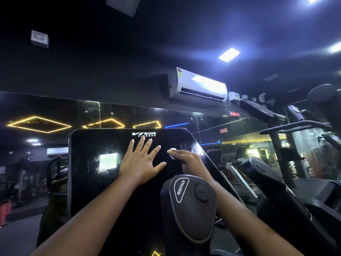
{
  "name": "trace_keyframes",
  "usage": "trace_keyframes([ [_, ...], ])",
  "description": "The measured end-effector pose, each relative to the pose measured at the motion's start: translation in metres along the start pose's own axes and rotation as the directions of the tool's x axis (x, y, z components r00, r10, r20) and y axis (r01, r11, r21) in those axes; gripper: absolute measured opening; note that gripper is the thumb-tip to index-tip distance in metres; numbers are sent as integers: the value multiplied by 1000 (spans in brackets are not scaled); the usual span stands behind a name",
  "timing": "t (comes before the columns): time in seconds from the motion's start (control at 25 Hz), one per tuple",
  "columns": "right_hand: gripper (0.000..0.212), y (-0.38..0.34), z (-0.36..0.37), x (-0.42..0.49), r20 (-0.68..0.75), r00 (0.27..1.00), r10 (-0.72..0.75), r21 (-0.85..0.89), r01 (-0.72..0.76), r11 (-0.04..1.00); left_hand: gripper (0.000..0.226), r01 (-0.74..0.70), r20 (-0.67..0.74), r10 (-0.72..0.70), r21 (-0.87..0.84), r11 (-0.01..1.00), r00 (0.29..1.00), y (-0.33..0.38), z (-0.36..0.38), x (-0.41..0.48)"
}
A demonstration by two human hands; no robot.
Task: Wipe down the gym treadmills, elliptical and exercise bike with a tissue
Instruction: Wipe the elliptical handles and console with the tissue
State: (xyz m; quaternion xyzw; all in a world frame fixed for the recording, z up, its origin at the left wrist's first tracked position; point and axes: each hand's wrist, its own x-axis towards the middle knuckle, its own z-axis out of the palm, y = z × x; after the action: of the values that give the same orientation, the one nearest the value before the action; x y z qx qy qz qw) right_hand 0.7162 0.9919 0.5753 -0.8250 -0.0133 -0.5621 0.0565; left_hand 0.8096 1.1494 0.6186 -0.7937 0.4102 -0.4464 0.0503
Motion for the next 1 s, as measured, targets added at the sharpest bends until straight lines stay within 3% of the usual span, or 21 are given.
trace_keyframes([
  [0.12,44,-25,-20,-48,11,1000,-2,100,1,995,66,-25,16,25,-34,999,1000,0,-7,-10],
  [0.2,48,-35,-32,-76,-43,996,-82,50,84,995,68,-12,55,15,-49,999,998,1,-15,-24],
  [0.28,38,-26,-37,-90,-16,981,-193,25,193,981,83,-14,108,20,-52,999,994,5,-26,-46],
  [0.32,39,-14,-40,-87,-13,984,-178,9,178,984,97,-24,112,33,-83,996,993,9,-34,-62],
  [0.4,45,6,-49,-66,-96,995,29,36,-26,999,115,5,92,16,-216,976,996,18,-53,-94],
  [0.48,42,24,-50,-46,-69,962,264,71,-259,963,121,78,119,-43,-302,950,992,23,-63,-117],
  [0.56,44,25,-39,-39,-30,956,290,46,-289,956,121,49,126,-25,-187,981,992,26,-61,-127],
  [0.64,51,19,-23,-52,-69,966,249,19,-248,968,119,11,146,1,-77,997,989,26,-53,-129],
  [0.8,52,10,-21,-99,-103,990,96,11,-96,995,117,25,183,-14,-56,998,983,31,-50,-130],
  [1.0,54,3,-54,-124,98,995,-15,39,11,999,92,50,114,-36,-123,991,993,25,-31,-122],
])
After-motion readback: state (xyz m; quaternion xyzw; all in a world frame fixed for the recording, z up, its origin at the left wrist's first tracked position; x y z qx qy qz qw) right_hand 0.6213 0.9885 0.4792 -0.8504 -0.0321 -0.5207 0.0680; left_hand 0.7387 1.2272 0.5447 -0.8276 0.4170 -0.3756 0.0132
